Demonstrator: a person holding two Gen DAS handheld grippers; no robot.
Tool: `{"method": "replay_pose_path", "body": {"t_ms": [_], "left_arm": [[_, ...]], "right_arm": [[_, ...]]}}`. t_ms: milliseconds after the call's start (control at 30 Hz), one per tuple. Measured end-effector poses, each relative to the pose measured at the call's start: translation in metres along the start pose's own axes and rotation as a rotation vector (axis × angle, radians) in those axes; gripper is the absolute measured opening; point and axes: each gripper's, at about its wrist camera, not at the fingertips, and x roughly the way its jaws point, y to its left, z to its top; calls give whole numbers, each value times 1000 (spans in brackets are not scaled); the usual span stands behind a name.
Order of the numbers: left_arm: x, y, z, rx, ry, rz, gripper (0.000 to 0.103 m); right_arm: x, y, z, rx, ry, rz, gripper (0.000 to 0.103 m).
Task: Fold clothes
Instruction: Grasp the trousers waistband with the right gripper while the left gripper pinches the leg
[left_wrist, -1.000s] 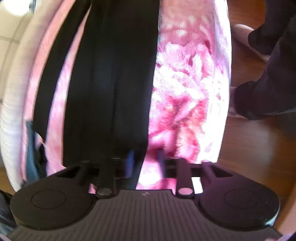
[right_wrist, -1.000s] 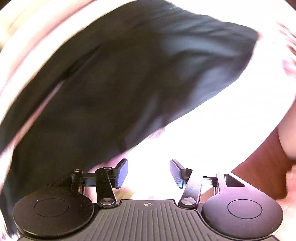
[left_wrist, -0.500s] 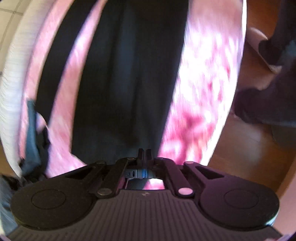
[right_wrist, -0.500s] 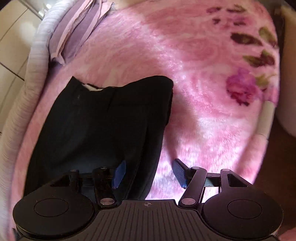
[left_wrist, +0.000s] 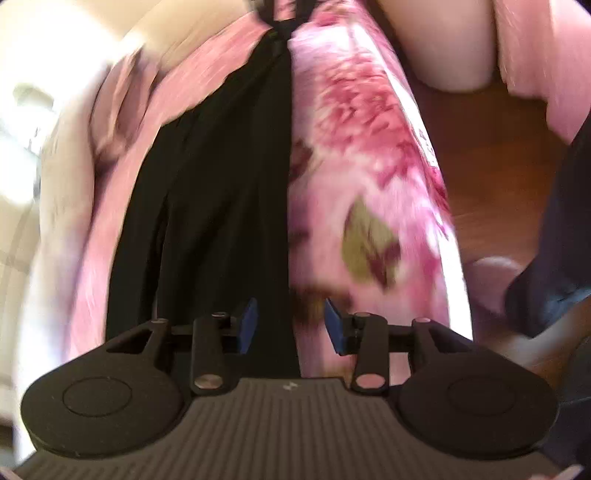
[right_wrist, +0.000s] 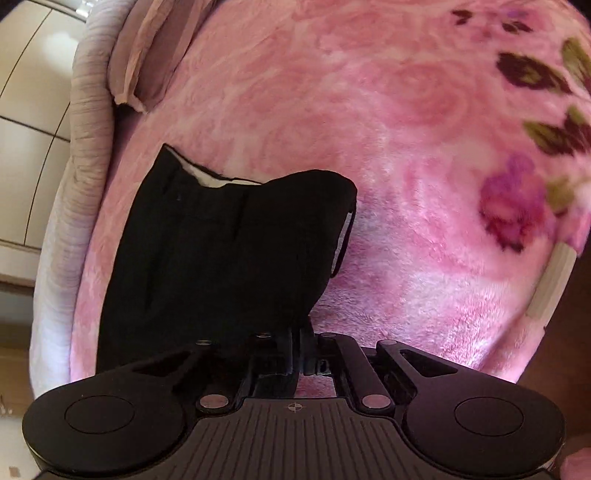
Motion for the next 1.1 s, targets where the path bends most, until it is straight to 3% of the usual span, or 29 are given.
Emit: {"method": "replay_pose_path", "body": {"t_ms": [67,167,200,267,300,400,533,633,667,733,833,900,933,967,1033,1100], "left_arm": [[20,-11,18,67,35,42,38],[51,-13,12,90,103,81,38],[57,-3,7,49,113,60,35],[67,17,-3,-37,132,18,11],[69,34,-7,-148,149,-15,2],[64,81,-27,-416,116,-143,2],[65,107,-45,-490,128,-196,2],[70,127,-57,-613,130,-327,2],[72,133,-62,-646,136,-335,3],[77,145,-70,-709,150,-349,15],[81,151,-79,-702,163,-318,32],[79,149,-80,-688,168,-302,33],[71,145,-80,-668,172,-277,34],[63,141,-81,-648,176,-252,34],[47,133,-81,-607,183,-201,34],[26,109,-79,-487,203,-125,33]], "right_arm": [[6,-1,5,-7,29,-7,1],[8,-8,6,27,48,2,1],[6,-11,9,84,54,17,1],[2,-18,15,192,64,44,1],[-2,-16,21,199,56,49,0],[-4,-2,34,85,70,16,0],[1,9,26,-87,88,10,2],[1,0,1,-87,76,52,22],[2,-3,-10,-74,81,75,24],[2,-6,-31,-57,88,117,27],[6,-6,-59,-32,104,170,27],[11,-6,-66,2,122,196,27],[14,-6,-70,17,129,207,10],[13,-5,-69,25,124,204,3],[12,-1,-64,31,127,202,3],[10,6,-57,16,128,202,3]]}}
